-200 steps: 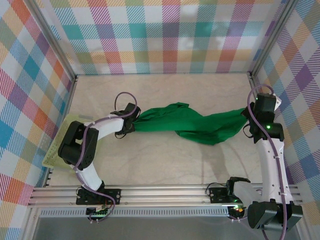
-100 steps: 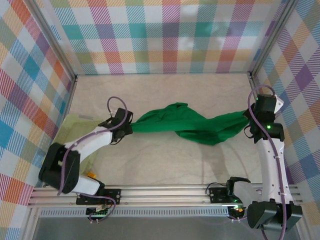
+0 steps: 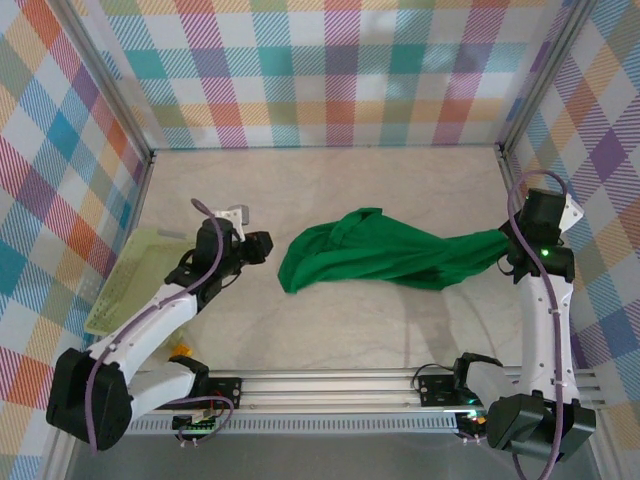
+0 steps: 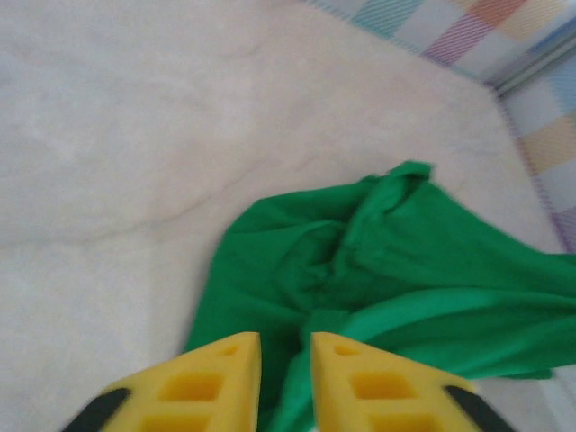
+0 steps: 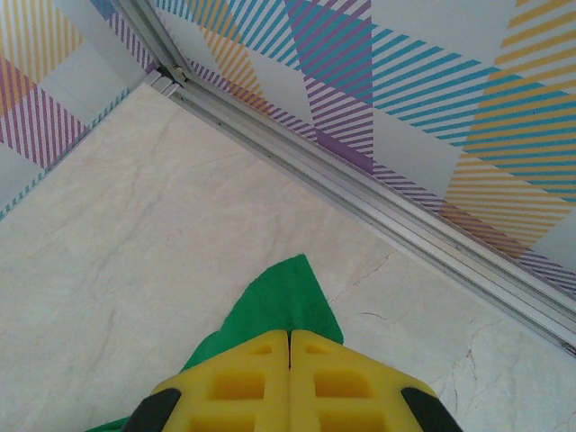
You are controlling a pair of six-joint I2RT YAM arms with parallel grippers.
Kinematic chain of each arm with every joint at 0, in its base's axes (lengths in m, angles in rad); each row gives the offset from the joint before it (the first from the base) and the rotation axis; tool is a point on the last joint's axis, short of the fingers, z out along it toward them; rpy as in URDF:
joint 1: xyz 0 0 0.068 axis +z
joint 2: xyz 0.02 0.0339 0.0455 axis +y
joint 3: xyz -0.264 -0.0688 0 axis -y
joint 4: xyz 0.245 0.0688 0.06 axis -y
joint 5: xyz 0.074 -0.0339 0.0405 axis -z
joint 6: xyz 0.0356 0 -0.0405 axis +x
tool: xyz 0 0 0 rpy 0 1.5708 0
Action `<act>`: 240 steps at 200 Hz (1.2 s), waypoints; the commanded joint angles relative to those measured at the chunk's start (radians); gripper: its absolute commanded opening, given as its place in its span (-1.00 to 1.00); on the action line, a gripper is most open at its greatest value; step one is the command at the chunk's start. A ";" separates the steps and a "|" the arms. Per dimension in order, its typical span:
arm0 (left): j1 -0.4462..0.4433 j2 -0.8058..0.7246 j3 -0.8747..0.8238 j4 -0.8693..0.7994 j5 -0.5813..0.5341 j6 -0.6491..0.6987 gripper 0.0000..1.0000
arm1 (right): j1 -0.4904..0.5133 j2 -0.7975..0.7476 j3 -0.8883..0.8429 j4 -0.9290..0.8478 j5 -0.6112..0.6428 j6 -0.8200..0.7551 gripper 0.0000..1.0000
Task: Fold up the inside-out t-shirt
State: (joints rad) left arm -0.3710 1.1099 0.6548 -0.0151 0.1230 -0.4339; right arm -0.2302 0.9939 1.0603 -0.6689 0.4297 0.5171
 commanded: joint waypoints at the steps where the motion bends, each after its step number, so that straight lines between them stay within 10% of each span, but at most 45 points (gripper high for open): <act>1: 0.009 0.065 0.001 -0.133 -0.123 -0.010 -0.43 | -0.009 -0.011 0.008 0.006 -0.010 0.015 -1.00; 84: -0.380 0.429 0.279 -0.357 -0.444 0.084 0.24 | -0.009 -0.009 -0.004 0.022 -0.072 0.012 -1.00; 149: -0.362 0.628 0.377 -0.471 -0.566 -0.006 0.15 | -0.011 -0.009 0.001 0.014 -0.030 0.013 -1.00; 240: -0.132 0.306 0.078 -0.342 -0.452 -0.096 -0.37 | -0.031 0.002 0.018 0.002 0.016 0.015 -1.00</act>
State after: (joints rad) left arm -0.5507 1.4651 0.7761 -0.4137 -0.4030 -0.5011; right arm -0.2527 0.9989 1.0603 -0.6689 0.4236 0.5171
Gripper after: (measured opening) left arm 0.343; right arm 0.063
